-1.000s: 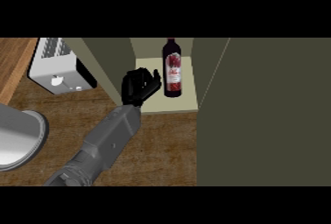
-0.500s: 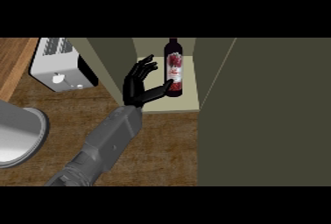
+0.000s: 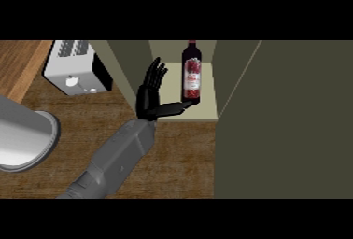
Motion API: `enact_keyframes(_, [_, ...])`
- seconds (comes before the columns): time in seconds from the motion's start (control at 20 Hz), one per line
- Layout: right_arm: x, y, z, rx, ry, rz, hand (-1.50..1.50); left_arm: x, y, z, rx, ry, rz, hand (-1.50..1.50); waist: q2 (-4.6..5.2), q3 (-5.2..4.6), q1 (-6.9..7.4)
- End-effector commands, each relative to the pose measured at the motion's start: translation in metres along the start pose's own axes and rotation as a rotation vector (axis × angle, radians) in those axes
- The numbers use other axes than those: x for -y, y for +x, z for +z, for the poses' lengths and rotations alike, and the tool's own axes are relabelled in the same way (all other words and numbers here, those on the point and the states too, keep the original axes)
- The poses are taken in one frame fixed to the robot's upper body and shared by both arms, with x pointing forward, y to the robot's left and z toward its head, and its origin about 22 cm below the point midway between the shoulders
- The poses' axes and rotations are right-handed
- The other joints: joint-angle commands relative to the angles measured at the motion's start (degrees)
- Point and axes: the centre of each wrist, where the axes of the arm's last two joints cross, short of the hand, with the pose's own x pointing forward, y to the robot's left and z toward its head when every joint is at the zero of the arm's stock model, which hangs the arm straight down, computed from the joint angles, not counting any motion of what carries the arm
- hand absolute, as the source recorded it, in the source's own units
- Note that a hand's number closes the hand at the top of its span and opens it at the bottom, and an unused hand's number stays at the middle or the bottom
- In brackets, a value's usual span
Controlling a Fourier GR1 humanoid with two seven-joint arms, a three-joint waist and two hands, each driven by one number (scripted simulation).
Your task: Pick up the wine, place it into the cabinet and close the cabinet
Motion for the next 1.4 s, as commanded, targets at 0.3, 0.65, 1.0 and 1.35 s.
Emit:
enact_keyframes(0.3, [-0.016,0.016,-0.006,-0.006,-0.014,-0.012,-1.50,-0.007,0.035,0.053,-0.009,-0.135,0.021,-1.50,-1.02,0.45,2.09])
enact_keyframes(0.65, [-0.017,0.007,-0.007,0.018,0.002,0.004,-1.50,-0.013,0.107,0.093,0.006,-0.195,0.038,-1.50,-0.83,0.49,1.73])
enact_keyframes(1.0, [-0.015,0.024,-0.001,0.019,0.016,0.030,-1.50,-0.022,0.151,0.130,0.018,-0.180,0.062,-1.50,-0.48,0.44,0.48])
enact_keyframes(1.35, [-0.015,0.020,0.006,-0.051,0.257,0.155,1.50,-0.039,0.166,0.156,0.053,-0.109,0.018,-1.50,-0.53,0.46,0.52])
